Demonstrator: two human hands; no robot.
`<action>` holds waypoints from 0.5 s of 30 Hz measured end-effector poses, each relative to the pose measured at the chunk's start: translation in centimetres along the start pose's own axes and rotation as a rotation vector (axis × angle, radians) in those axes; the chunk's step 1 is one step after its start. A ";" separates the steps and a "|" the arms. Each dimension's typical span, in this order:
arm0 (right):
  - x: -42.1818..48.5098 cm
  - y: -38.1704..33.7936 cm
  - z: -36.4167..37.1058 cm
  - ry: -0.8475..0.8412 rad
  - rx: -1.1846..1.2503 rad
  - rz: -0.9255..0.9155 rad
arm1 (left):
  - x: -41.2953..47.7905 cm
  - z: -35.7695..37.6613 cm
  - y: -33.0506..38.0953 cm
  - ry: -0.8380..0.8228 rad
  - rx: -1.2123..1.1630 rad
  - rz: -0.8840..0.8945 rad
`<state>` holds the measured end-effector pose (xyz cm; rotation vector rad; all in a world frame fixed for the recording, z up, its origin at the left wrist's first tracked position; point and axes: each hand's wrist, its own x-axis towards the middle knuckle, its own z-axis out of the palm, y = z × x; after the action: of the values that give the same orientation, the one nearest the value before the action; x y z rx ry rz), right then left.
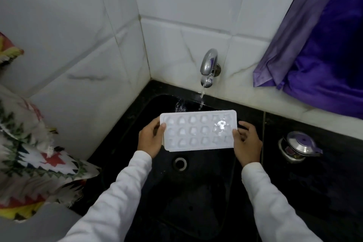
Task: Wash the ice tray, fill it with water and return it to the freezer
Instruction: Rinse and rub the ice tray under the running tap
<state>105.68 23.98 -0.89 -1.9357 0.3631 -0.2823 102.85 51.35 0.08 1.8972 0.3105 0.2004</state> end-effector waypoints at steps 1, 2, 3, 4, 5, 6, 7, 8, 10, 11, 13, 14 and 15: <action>0.3 -0.1 -0.1 0.007 0.009 0.018 | 0.1 0.3 0.2 -0.052 -0.079 -0.041; 0.7 -0.3 -0.1 0.010 0.005 0.026 | 0.4 0.7 0.3 -0.096 -0.164 -0.079; 1.1 -0.6 -0.2 0.007 -0.008 0.022 | 0.6 1.1 0.6 -0.129 -0.247 -0.118; 1.5 -1.0 -0.2 -0.001 -0.027 0.009 | 0.8 1.4 0.8 -0.146 -0.318 -0.150; 2.0 -1.2 -0.2 -0.013 -0.049 -0.013 | 1.1 1.6 1.1 -0.146 -0.366 -0.177; 2.3 -1.6 -0.2 -0.028 -0.070 -0.039 | 1.4 1.7 1.4 -0.134 -0.396 -0.200; 2.7 -2.0 0.0 -0.049 -0.086 -0.076 | 1.7 1.7 1.7 -0.115 -0.419 -0.219; 3.2 -2.3 0.2 -0.073 -0.118 -0.131 | 2.1 1.8 1.9 -0.093 -0.433 -0.236; 4.0 -2.9 1.1 -0.140 -0.263 -0.273 | 2.7 1.8 2.1 -0.054 -0.443 -0.266; 4.4 -3.2 1.6 -0.176 -0.337 -0.340 | 3.0 1.8 2.1 -0.033 -0.441 -0.277; 5.1 -4.0 2.7 -0.252 -0.447 -0.451 | 3.6 1.8 2.0 -0.005 -0.431 -0.295; 5.4 -4.4 3.3 -0.291 -0.492 -0.496 | 3.9 1.8 1.9 0.003 -0.425 -0.301; 5.7 -4.6 3.8 -0.331 -0.533 -0.529 | 4.0 1.7 1.9 0.010 -0.420 -0.303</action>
<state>112.89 26.73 2.09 -2.5382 -0.3381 -0.2103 107.40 50.49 1.25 1.4154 0.5151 0.0630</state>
